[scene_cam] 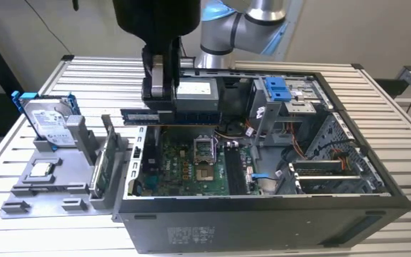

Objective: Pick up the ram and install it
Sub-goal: 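Pick up the ram and move it above insertion slot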

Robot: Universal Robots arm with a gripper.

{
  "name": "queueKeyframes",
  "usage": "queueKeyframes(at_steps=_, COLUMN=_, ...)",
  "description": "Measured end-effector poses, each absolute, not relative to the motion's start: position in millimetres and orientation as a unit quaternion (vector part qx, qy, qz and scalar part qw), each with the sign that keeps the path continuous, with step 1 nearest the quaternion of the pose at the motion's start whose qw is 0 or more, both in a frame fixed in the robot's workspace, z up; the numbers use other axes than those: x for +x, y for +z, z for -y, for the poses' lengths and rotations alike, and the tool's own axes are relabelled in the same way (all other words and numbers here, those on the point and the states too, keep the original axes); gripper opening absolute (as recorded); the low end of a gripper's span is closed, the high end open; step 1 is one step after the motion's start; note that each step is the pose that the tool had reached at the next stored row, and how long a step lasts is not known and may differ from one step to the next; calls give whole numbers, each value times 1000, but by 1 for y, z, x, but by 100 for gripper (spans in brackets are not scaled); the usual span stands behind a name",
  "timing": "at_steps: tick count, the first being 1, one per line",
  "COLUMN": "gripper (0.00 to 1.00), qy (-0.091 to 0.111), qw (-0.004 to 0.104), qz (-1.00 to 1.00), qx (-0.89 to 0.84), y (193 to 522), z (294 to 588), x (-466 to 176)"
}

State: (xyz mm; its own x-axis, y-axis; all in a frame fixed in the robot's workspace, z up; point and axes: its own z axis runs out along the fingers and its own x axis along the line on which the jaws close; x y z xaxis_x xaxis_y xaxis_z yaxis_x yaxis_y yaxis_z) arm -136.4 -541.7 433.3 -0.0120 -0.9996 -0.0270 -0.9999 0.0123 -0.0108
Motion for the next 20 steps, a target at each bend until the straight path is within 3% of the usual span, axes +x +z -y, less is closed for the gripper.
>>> queueKeyframes(at_steps=20, gripper=14, qy=6, qw=13, qz=-711, qx=-703, y=433, z=541, x=-80)
